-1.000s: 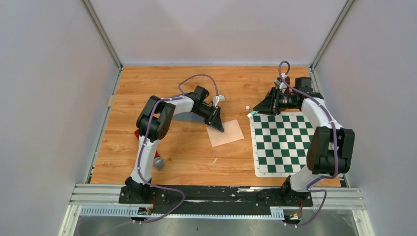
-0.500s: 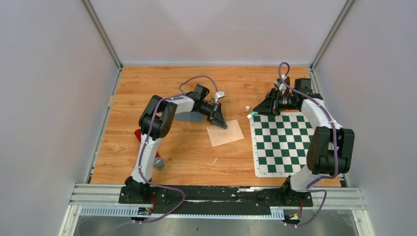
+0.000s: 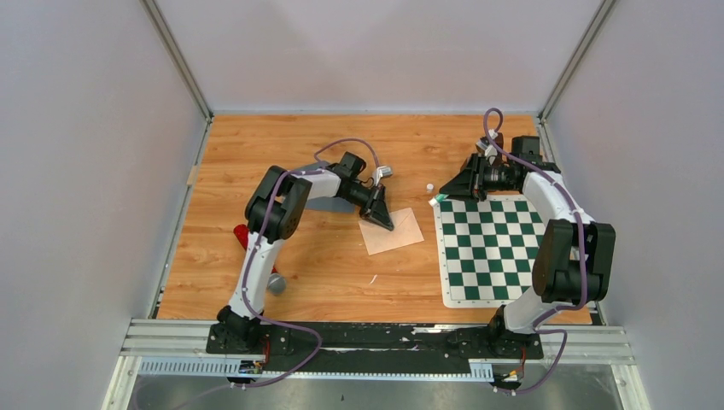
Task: Place the letter into the envelope and seal it
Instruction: Seal the envelope flap on the envelope.
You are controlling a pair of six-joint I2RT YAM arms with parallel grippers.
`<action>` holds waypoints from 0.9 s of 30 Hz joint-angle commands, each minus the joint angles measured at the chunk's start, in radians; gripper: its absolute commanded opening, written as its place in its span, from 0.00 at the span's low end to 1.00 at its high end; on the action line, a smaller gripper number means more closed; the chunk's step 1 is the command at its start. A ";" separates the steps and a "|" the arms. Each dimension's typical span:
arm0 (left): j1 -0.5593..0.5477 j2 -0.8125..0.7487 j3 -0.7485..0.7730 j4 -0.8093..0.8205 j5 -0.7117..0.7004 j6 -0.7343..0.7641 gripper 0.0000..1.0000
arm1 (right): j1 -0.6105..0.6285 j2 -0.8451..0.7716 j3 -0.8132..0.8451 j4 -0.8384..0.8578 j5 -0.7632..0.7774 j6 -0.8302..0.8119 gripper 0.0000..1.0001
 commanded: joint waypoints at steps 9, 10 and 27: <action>-0.025 0.026 0.046 -0.071 -0.036 0.061 0.13 | -0.006 0.014 0.017 0.040 -0.019 0.001 0.00; -0.025 0.028 0.047 -0.075 -0.041 0.065 0.13 | -0.006 0.015 0.017 0.039 -0.019 0.000 0.00; -0.016 0.055 0.050 -0.115 -0.132 0.077 0.13 | -0.006 0.024 0.023 0.044 -0.017 0.002 0.00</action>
